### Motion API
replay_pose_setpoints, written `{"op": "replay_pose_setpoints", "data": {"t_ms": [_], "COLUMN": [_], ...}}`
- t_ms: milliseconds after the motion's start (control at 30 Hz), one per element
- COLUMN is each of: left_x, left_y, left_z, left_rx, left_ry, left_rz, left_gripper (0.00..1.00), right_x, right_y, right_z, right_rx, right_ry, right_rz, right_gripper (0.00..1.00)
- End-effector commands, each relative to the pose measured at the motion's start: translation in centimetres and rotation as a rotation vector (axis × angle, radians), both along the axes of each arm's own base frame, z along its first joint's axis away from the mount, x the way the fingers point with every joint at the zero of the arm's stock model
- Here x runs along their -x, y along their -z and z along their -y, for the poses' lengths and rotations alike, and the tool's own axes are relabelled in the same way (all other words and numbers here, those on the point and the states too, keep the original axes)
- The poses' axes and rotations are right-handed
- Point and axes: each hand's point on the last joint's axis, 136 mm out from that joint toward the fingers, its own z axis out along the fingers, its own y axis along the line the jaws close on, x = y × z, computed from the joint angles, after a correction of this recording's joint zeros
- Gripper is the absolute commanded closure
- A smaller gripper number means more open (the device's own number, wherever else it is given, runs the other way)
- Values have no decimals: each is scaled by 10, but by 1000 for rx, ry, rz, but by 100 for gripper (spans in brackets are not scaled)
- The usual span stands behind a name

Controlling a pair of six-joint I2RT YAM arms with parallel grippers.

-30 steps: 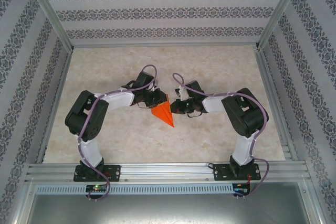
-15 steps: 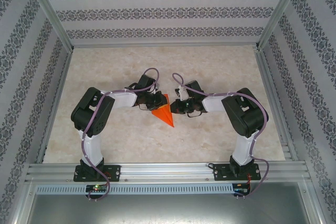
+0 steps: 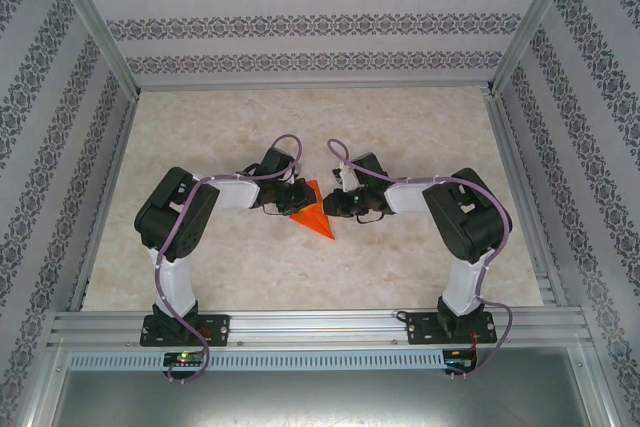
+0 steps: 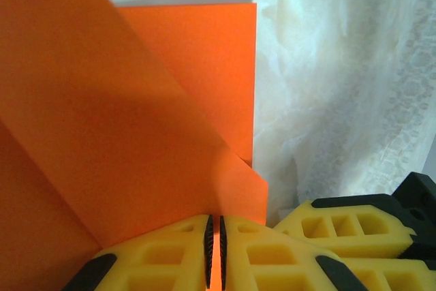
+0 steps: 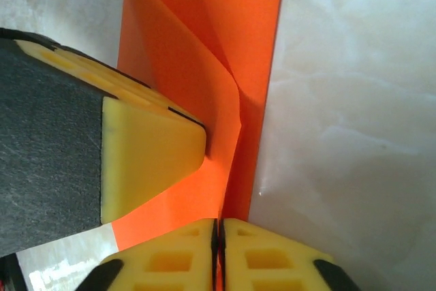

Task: Fold a paper plane with a square sheet of paper (fold left side to right side)
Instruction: Fourth fold the wing at the center of the table.

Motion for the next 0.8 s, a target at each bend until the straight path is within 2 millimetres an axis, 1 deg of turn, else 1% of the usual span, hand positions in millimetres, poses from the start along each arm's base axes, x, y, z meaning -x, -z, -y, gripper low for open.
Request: {"op": "replay_pose_setpoints", "data": {"t_ms": [0, 67, 133, 233, 333, 433, 533, 633, 767], "left_x": [20, 21, 20, 19, 19, 19, 19, 19, 19], "left_y": [32, 33, 32, 31, 30, 30, 29, 28, 28], "left_z": [-15, -16, -15, -15, -14, -14, -14, -14, -14], "left_rx": [-81, -82, -80, -81, -79, -79, -80, -79, -80], "left_ry": [-19, -19, -18, -16, -16, -13, -14, -13, -11], "left_rz": [-79, -81, -77, -76, -74, -71, -71, -68, -68], "left_gripper": [84, 84, 84, 84, 84, 84, 84, 84, 84], "right_x": [-4, -4, 1, 17, 33, 46, 55, 59, 63], "right_y": [-18, -29, -39, -45, -47, -46, -41, -31, -18], "right_z": [6, 9, 10, 6, -1, -14, -23, -24, -21], "right_rx": [15, 5, -3, -39, -91, -151, -157, -130, -77], "right_ry": [21, 27, 11, -35, -80, -112, -144, -152, -156], "right_rz": [40, 56, 61, 24, -36, -93, -122, -139, -159], "right_gripper": [79, 74, 71, 73, 77, 79, 79, 79, 79]}}
